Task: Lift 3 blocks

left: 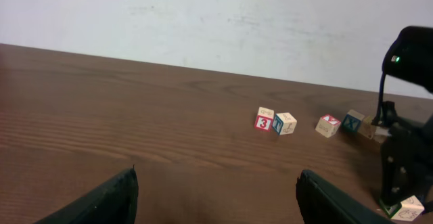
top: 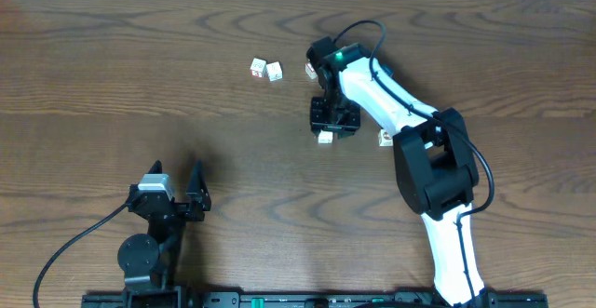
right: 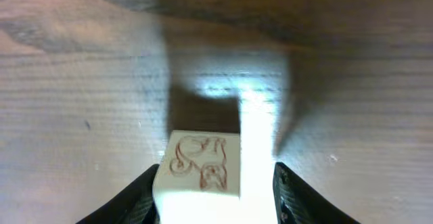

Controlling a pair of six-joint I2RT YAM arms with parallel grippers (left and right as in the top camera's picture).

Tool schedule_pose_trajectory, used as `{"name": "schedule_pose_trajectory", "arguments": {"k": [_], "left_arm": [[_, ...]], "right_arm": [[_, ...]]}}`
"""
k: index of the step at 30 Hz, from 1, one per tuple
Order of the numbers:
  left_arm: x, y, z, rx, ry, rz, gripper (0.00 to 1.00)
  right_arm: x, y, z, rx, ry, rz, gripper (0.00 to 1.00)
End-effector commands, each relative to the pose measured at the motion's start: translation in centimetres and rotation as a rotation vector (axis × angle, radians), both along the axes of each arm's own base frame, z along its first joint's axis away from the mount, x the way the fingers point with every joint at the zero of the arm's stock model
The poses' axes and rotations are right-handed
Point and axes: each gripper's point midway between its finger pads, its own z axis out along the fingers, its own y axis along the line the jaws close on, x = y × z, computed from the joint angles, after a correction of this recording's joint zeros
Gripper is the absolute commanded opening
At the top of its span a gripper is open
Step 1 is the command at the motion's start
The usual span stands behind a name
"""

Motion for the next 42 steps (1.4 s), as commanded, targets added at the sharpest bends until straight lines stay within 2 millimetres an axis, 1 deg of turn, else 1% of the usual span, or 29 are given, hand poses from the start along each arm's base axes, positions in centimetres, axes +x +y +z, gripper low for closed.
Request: {"name": "schedule_pose_trajectory", "arguments": {"k": [1, 2, 3, 4, 5, 6, 7, 9, 10, 13, 15, 18, 24, 31, 42], "left_arm": [[-0.1, -0.3, -1.5, -0.012, 0.049, -0.018, 0.75], [-0.1, -0.3, -1.5, -0.012, 0.049, -0.018, 0.75], [-0.1, -0.3, -1.5, -0.012, 0.049, -0.018, 0.75], [-0.1, -0.3, -1.5, -0.012, 0.049, -0.018, 0.75], [-0.1, -0.3, -1.5, -0.012, 0.049, -0.018, 0.75], [-0.1, -0.3, -1.5, -0.012, 0.049, -0.018, 0.75], [-0.1, -0.3, -1.5, -0.012, 0.049, -0.018, 0.75], [-0.1, -0.3, -1.5, -0.012, 0.049, -0.018, 0.75], [-0.1, -0.3, -1.5, -0.012, 0.049, -0.018, 0.75], [-0.1, -0.3, -1.5, -0.012, 0.049, -0.018, 0.75], [-0.1, -0.3, -1.5, -0.012, 0.049, -0.018, 0.75], [-0.1, -0.3, -1.5, -0.012, 0.049, -0.018, 0.75], [-0.1, -0.3, -1.5, -0.012, 0.049, -0.018, 0.75], [-0.1, -0.3, -1.5, -0.012, 0.049, -0.018, 0.75], [-0.1, -0.3, -1.5, -0.012, 0.049, -0.018, 0.75]], "right_arm": [[1.6, -0.7, 1.5, 0.015, -0.024, 0.002, 0.51], [1.8, -1.0, 2.2, 0.017, -0.020, 0.005, 0.52], [1.9, -1.2, 2.8, 0.026, -0.017, 0.014, 0.56], [2.0, -1.4, 3.4, 0.034, -0.014, 0.025, 0.61], [2.1, -1.7, 4.0, 0.038, -0.012, 0.034, 0.69], [2.1, -2.1, 4.6, 0.037, -0.008, 0.042, 0.75], [2.2, -2.6, 5.1, 0.036, -0.004, 0.055, 0.85], [2.1, -3.8, 5.6, 0.014, 0.010, 0.068, 0.93], [1.9, -4.7, 5.6, -0.018, 0.020, 0.060, 0.95], [0.7, -7.5, 5.6, -0.108, 0.079, 0.075, 0.95], [-0.2, -8.6, 5.5, -0.148, 0.118, 0.108, 0.95], [-0.7, -9.6, 5.0, -0.201, 0.138, 0.121, 0.93], [-1.0, -11.1, 3.9, -0.275, 0.146, 0.135, 0.93], [-1.0, -11.8, 2.1, -0.293, 0.143, 0.130, 0.92], [-0.4, -11.4, 1.8, -0.247, 0.124, 0.146, 0.88]]}}
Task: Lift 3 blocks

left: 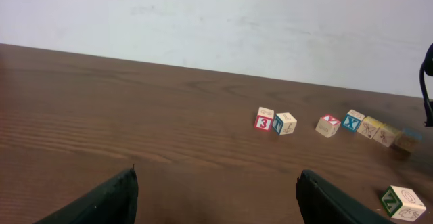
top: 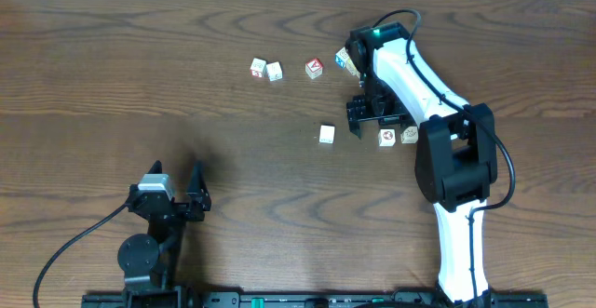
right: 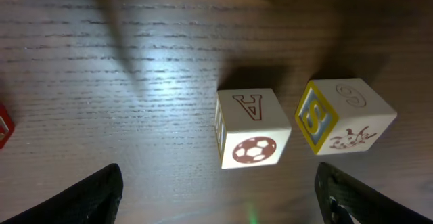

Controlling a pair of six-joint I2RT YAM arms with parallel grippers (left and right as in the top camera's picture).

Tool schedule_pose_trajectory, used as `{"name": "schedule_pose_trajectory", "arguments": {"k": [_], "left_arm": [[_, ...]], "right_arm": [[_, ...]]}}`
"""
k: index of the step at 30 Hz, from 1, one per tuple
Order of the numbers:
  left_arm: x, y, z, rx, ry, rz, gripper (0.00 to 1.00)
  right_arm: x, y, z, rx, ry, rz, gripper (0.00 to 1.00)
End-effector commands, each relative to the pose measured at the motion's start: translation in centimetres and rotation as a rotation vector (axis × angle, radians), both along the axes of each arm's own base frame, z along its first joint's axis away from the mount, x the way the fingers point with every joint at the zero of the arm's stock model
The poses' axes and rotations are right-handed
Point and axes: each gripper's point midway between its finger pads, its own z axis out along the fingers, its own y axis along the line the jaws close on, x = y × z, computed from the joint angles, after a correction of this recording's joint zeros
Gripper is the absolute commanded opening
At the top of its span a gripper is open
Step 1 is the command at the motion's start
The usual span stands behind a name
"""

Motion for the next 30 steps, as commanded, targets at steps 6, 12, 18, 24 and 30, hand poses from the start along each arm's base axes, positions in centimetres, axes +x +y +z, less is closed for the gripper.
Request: {"name": "schedule_pose_trajectory", "arguments": {"k": [6, 12, 18, 24, 30], "left_arm": [[-0.1, -0.3, -1.5, -0.012, 0.049, -0.018, 0.75], [-0.1, -0.3, -1.5, -0.012, 0.049, -0.018, 0.75], [-0.1, -0.3, -1.5, -0.012, 0.049, -0.018, 0.75], [-0.1, -0.3, -1.5, -0.012, 0.049, -0.018, 0.75], [-0.1, -0.3, -1.5, -0.012, 0.049, -0.018, 0.75]], "right_arm": [[0.3, -1.2, -0.4, 0.085, 0.031, -0.065, 0.87], [0.6, -2.5, 1.6, 0.143, 0.013, -0.137, 0.87], [0.8, -3.8, 5.4, 0.160, -0.071, -0.162, 0.89], [0.3, -4.1, 6.4, 0.159, -0.074, -0.157, 0.89], [0.0, -4.0, 6.3, 0.164, -0.065, -0.159, 0.89]]}}
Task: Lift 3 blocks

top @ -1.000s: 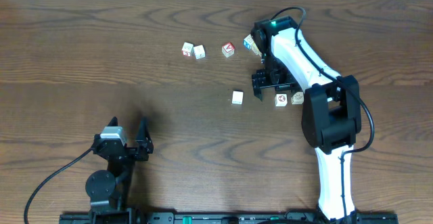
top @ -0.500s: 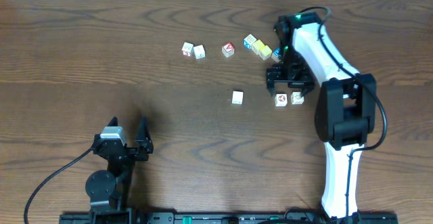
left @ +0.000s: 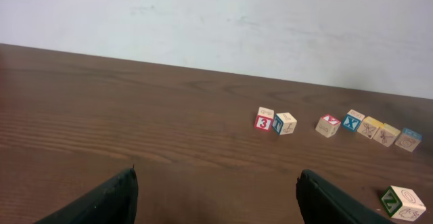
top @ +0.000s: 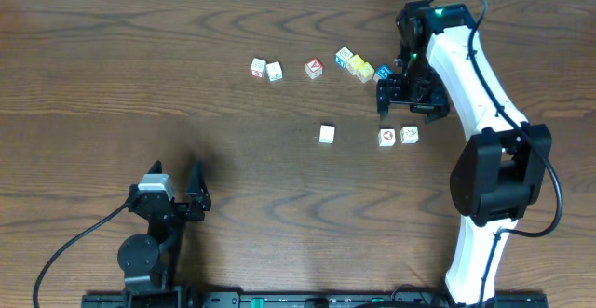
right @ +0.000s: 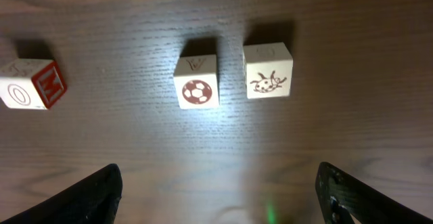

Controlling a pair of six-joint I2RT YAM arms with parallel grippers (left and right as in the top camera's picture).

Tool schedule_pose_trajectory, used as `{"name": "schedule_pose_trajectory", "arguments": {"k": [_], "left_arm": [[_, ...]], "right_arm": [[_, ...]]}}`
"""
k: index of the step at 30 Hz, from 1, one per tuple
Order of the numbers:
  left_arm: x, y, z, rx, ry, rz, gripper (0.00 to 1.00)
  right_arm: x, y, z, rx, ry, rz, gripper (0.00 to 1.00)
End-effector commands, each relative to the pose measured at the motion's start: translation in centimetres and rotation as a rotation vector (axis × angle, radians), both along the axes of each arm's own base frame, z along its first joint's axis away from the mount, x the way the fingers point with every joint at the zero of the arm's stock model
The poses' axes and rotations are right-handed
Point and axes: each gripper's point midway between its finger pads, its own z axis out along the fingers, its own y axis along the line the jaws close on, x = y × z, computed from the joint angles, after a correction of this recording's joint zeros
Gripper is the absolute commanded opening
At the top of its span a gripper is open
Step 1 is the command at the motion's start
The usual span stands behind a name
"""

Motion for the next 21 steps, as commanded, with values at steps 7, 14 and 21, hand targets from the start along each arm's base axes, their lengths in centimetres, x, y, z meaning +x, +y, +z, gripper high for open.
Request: {"name": "schedule_pose_trajectory", "arguments": {"k": [7, 14, 21], "left_arm": [[-0.1, -0.3, -1.5, -0.012, 0.049, -0.018, 0.75], [-0.1, -0.3, -1.5, -0.012, 0.049, -0.018, 0.75], [-0.1, -0.3, -1.5, -0.012, 0.049, -0.018, 0.75]], "right_arm": [[-1.2, -0.5, 1.0, 0.004, 0.026, -0.001, 0.89], [-2.6, 0.1, 0.3, -0.006, 0.076, 0.025, 0.87], [-0.6, 2.1, -0.4, 0.020, -0.027, 0.102, 0.91]]}}
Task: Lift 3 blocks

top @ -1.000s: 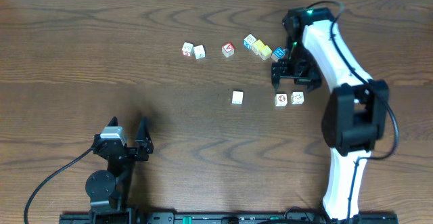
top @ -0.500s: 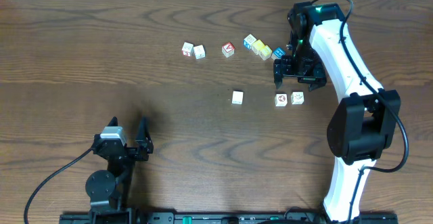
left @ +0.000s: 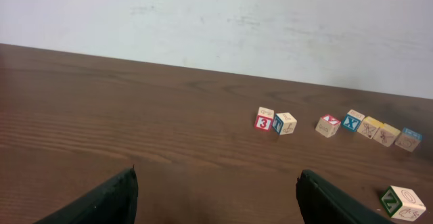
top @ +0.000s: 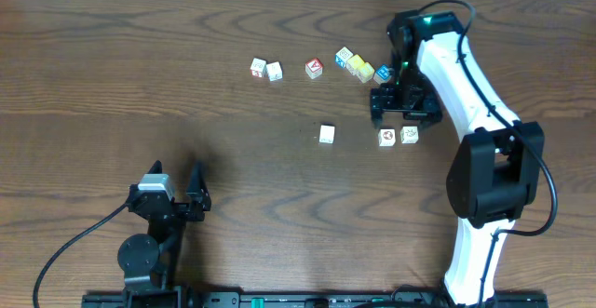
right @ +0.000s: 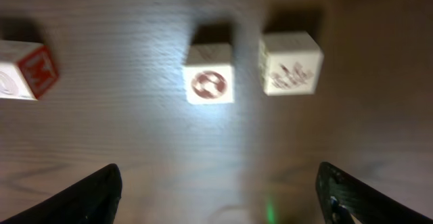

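Note:
Several small wooden letter blocks lie on the brown table. A white block with a soccer ball and a ladybug block sit side by side below my right gripper, which is open and empty above them. In the overhead view the right gripper hovers just behind that pair. A single white block lies alone to their left. My left gripper rests open and empty at the near left.
A row of blocks runs along the far side: two white ones, a red-faced one and a cluster ending in a blue block. A red M block shows at the wrist view's left edge.
My right gripper has shifted slightly left and toward the near side, still open above the soccer ball and ladybug blocks. The wrist view is now blurred. The left arm is unchanged.
At first my right gripper was shut on a white block low at the table's middle. Then that block lay free there and the gripper was open close over the soccer ball block. Later it stood higher and farther right, and now it hovers open behind the pair.

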Controlling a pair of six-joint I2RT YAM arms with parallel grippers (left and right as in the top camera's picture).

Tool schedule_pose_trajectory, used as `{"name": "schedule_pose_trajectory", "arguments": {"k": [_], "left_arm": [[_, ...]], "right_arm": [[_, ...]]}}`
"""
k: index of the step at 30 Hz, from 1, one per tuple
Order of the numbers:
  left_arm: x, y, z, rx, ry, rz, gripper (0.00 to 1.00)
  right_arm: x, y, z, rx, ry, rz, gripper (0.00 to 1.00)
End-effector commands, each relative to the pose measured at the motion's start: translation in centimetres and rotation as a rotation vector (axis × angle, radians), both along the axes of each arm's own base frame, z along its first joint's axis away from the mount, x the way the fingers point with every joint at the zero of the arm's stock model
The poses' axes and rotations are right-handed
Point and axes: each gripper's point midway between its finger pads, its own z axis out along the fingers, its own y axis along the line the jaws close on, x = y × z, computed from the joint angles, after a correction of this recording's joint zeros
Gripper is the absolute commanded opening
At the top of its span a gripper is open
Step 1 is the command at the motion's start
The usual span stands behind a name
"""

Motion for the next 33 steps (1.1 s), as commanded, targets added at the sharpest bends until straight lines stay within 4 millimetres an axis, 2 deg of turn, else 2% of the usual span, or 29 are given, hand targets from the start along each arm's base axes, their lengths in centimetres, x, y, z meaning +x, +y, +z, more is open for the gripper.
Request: {"name": "schedule_pose_trajectory", "arguments": {"k": [1, 5, 9, 13, 17, 22, 25, 30, 33], "left_arm": [[-0.1, -0.3, -1.6, -0.012, 0.049, -0.018, 0.75], [-0.1, -0.3, -1.6, -0.012, 0.049, -0.018, 0.75], [-0.1, -0.3, -1.6, -0.012, 0.049, -0.018, 0.75], [-0.1, -0.3, -1.6, -0.012, 0.049, -0.018, 0.75], [-0.1, -0.3, -1.6, -0.012, 0.049, -0.018, 0.75], [-0.1, -0.3, -1.6, -0.012, 0.049, -0.018, 0.75], [-0.1, -0.3, -1.6, -0.012, 0.049, -0.018, 0.75], [-0.1, -0.3, -1.6, -0.012, 0.049, -0.018, 0.75], [-0.1, -0.3, -1.6, -0.012, 0.049, -0.018, 0.75]], "right_arm": [[0.4, 1.1, 0.9, 0.026, -0.052, 0.076, 0.93], [0.3, 2.0, 0.9, 0.031, -0.058, 0.131, 0.91], [-0.1, 2.3, 0.4, 0.024, -0.048, 0.132, 0.71], [-0.2, 2.3, -1.3, 0.019, -0.048, 0.099, 0.65], [-0.6, 2.3, -3.4, 0.021, -0.042, 0.097, 0.53], [-0.2, 2.5, -4.7, 0.026, -0.071, 0.085, 0.57], [0.0, 2.4, -5.0, 0.023, -0.079, 0.086, 0.73], [0.4, 1.8, -5.2, -0.016, -0.100, 0.092, 0.85], [0.4, 1.7, -5.3, -0.018, -0.104, 0.098, 0.85]]}}
